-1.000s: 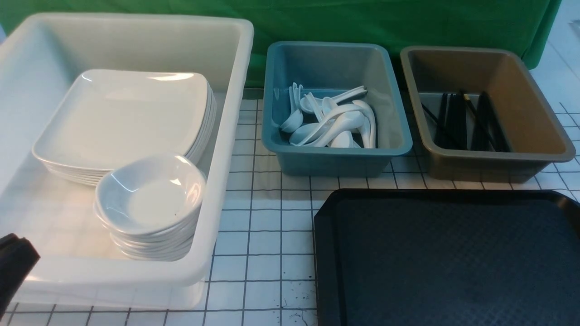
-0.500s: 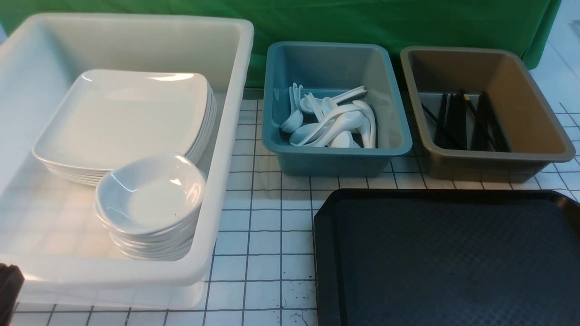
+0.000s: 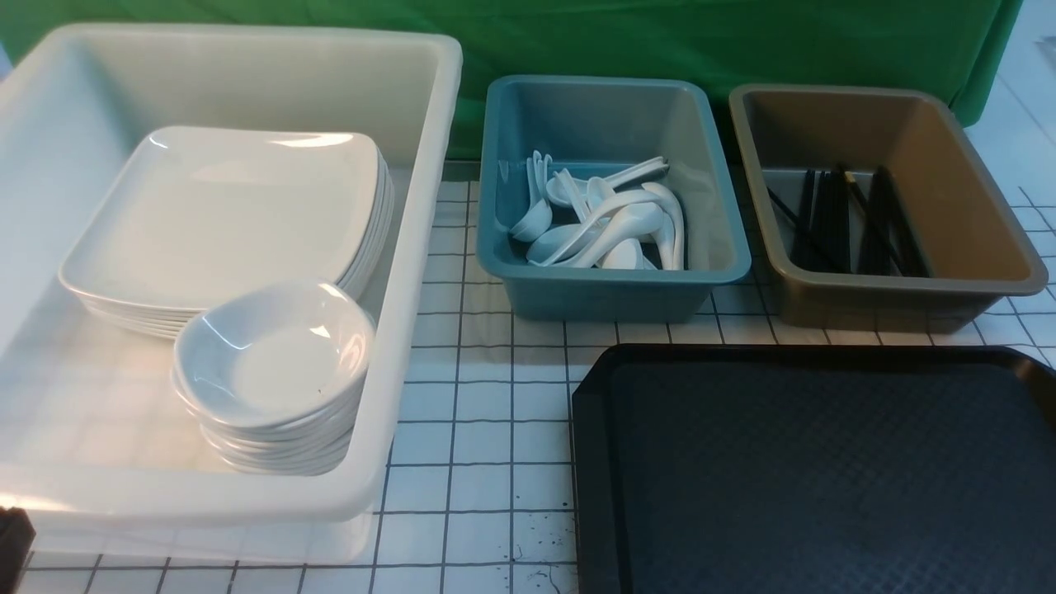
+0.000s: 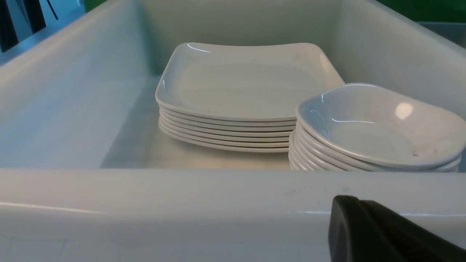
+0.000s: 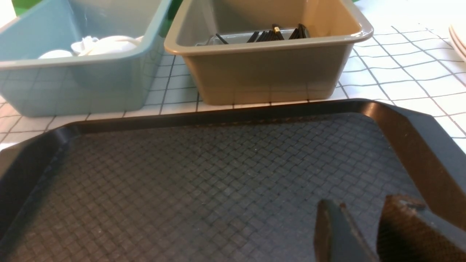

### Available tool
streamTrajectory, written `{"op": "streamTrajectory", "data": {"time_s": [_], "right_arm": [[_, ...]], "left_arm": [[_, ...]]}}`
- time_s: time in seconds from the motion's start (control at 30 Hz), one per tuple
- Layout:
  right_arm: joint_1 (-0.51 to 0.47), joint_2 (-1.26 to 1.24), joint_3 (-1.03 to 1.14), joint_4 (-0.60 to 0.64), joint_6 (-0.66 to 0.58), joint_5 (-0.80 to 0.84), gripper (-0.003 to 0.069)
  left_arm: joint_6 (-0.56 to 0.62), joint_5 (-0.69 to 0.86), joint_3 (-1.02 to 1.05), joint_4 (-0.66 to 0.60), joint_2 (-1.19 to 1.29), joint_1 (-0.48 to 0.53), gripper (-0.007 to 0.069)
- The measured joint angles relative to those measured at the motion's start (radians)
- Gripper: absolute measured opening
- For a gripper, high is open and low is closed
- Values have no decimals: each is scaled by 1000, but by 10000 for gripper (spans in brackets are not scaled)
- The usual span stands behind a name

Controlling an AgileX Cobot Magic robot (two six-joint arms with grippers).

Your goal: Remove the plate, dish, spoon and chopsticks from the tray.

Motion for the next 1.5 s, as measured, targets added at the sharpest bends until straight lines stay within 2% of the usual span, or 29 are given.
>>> {"op": "streamTrajectory", "data": {"time_s": [1.5], "right_arm": [[0, 0, 0, 0, 0, 0, 240]], "left_arm": [[18, 0, 0, 1, 0, 0, 5]]}}
